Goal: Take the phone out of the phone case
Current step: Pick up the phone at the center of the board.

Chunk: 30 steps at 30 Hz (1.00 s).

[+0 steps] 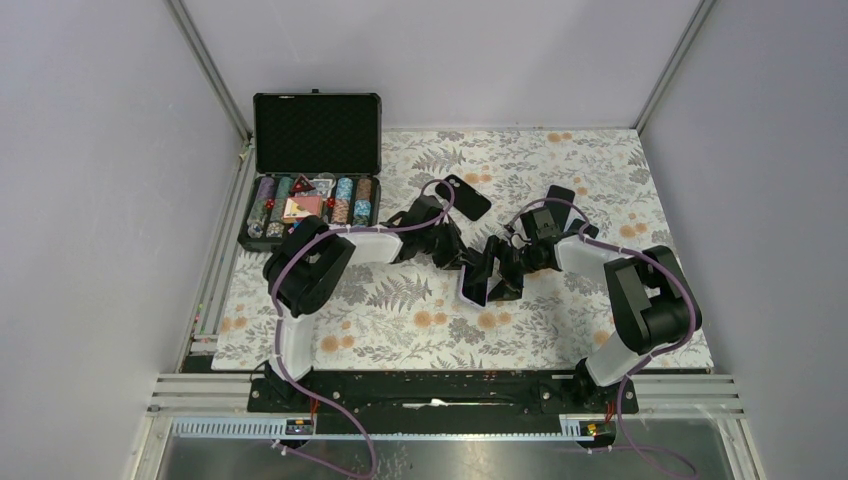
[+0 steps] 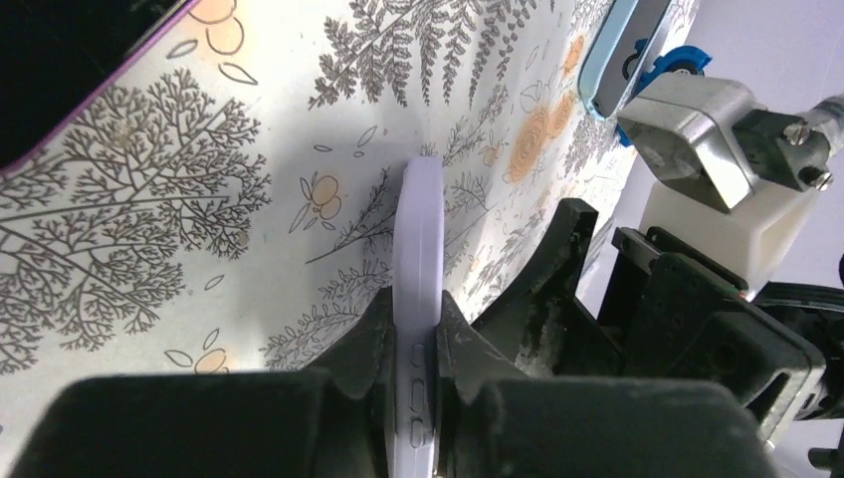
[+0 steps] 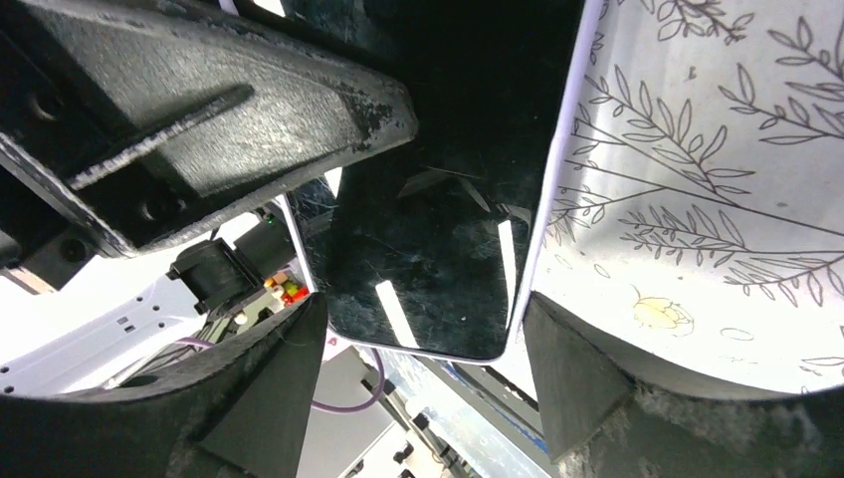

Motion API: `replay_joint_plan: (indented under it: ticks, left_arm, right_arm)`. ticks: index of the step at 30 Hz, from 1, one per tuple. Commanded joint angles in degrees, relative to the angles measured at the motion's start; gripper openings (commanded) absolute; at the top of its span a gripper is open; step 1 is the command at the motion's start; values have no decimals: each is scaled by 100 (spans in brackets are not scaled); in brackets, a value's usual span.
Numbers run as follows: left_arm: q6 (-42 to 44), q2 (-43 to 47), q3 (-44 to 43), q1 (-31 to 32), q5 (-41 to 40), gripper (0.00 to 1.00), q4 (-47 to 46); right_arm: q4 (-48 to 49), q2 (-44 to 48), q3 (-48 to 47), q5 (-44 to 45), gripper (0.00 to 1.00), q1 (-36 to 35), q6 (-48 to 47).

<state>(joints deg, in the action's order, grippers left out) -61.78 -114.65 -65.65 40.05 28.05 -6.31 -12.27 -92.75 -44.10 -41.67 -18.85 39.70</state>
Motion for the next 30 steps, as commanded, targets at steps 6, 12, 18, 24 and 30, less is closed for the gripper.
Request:
replay_joint_plan:
  ticks: [6, 12, 18, 24, 30]
  left_arm:
    - [-124, 311, 39, -209, 395, 0, -706]
    - [-279, 1113, 374, -602, 485, 0, -1179]
    - [-400, 2243, 412, -951, 506, 0, -1366]
    - [-533, 3170, 271, -1296, 421, 0, -1448]
    - [-1523, 3546, 318, -1596, 354, 0, -2073]
  right_arm:
    - [-95, 591, -271, -274, 82, -48, -316]
    - [-92, 1531, -449, -38, 100, -48, -297]
    - [836, 2553, -168, 362, 100, -47, 478]
    - [3649, 3324, 415, 623, 78, -66, 2376]
    - [4170, 3137, -310, 392, 81, -128, 2669]
